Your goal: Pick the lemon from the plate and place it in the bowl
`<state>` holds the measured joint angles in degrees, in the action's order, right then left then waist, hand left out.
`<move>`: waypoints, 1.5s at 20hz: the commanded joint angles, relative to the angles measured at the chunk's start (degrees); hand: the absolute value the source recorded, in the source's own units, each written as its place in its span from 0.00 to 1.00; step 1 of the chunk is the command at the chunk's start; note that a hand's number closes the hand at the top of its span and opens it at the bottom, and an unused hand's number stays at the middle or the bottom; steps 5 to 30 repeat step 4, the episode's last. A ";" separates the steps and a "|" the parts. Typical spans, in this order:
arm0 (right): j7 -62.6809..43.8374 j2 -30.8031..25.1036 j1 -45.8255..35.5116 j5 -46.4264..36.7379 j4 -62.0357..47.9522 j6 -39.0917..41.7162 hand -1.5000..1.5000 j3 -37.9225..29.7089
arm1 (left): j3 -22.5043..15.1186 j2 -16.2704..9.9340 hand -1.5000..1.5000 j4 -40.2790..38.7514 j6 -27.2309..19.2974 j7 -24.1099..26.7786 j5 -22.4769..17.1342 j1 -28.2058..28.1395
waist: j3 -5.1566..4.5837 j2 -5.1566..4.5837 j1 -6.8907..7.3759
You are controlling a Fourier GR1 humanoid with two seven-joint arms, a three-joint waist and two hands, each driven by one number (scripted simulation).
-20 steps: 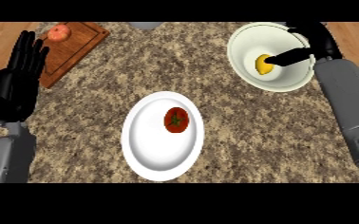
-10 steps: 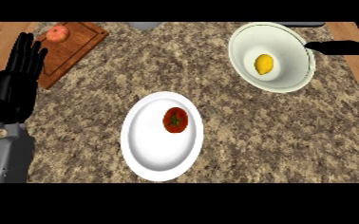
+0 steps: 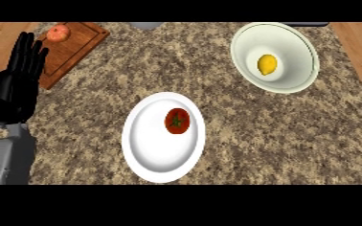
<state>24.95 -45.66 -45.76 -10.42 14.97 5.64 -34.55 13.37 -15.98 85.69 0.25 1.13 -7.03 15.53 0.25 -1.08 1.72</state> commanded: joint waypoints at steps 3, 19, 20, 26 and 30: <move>4.74 -6.75 4.10 2.49 -3.85 7.85 0.00 -3.17 | 0.26 -1.36 0.50 -1.10 1.02 -0.98 -0.29 1.66 | 0.17 -0.31 0.73; 5.23 -6.22 4.62 2.18 -4.45 8.14 0.00 -2.86 | -0.34 0.21 0.50 -1.78 -0.01 0.41 0.36 1.47 | 0.16 -0.35 0.75; 5.23 -6.22 4.62 2.18 -4.45 8.14 0.00 -2.86 | -0.34 0.21 0.50 -1.78 -0.01 0.41 0.36 1.47 | 0.16 -0.35 0.75; 5.23 -6.22 4.62 2.18 -4.45 8.14 0.00 -2.86 | -0.34 0.21 0.50 -1.78 -0.01 0.41 0.36 1.47 | 0.16 -0.35 0.75; 5.23 -6.22 4.62 2.18 -4.45 8.14 0.00 -2.86 | -0.34 0.21 0.50 -1.78 -0.01 0.41 0.36 1.47 | 0.16 -0.35 0.75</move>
